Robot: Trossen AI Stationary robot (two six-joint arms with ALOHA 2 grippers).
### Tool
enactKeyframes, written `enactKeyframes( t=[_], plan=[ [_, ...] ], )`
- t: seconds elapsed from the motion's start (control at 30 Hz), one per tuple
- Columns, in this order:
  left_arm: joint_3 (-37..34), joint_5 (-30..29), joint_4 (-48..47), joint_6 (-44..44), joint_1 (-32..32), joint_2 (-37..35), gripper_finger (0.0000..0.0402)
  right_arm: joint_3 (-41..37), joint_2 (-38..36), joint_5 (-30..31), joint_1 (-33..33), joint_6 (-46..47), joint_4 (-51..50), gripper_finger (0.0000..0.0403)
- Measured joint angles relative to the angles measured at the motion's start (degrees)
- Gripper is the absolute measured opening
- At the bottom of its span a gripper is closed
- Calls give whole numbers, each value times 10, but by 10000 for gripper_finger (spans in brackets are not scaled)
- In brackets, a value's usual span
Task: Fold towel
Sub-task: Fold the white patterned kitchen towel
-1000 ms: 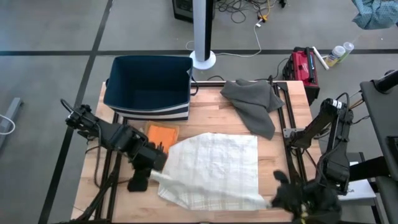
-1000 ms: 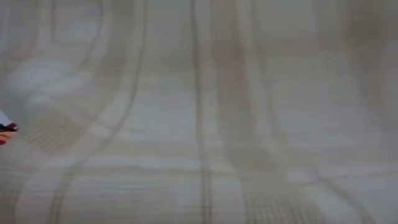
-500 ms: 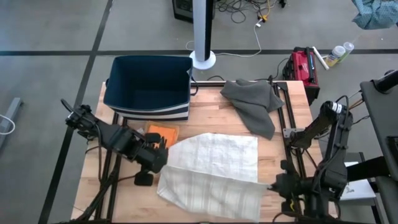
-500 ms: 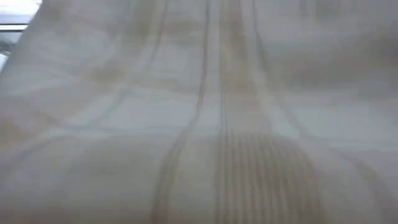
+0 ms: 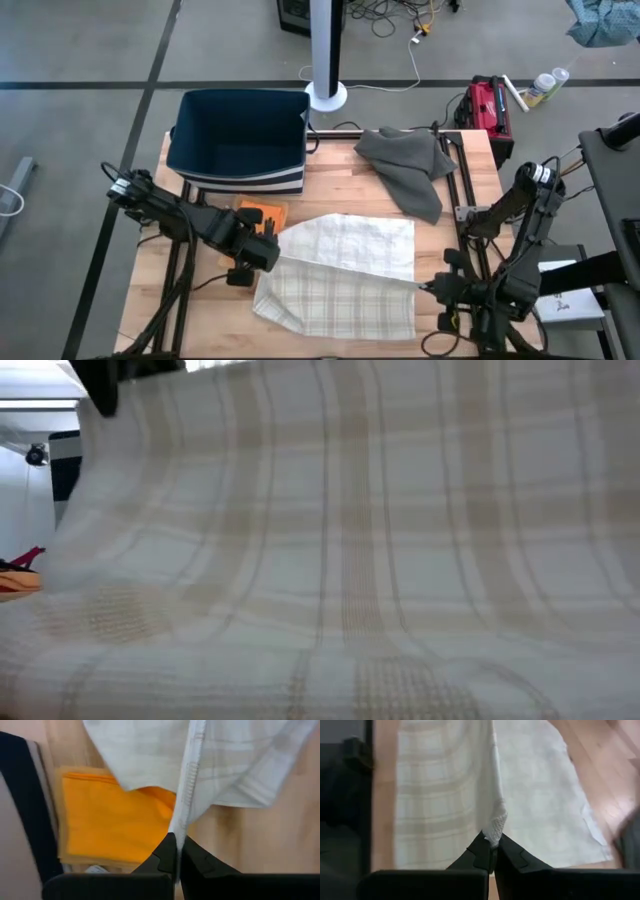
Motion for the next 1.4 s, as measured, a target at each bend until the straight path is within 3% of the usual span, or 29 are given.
enactKeyframes(
  t=[0.2,0.37,0.57,0.87,1.13,1.4],
  plan=[
    [-34,-69,24,37,26,-1,0,-35,-1,-23,-31,9,-3,2],
    [-42,-77,36,41,57,-1,0,-30,-3,-88,-49,28,-10,2],
    [-26,-81,44,78,78,-1,0,17,-3,-108,-49,20,-44,2],
    [-52,-94,77,94,125,-1,0,-1,-4,-89,-66,65,-163,2],
    [-89,-94,133,122,141,-1,0,-78,-3,-94,-100,61,-160,2],
    [-66,-70,97,124,143,-1,0,-111,-3,-67,-124,53,-144,2]
  ],
)
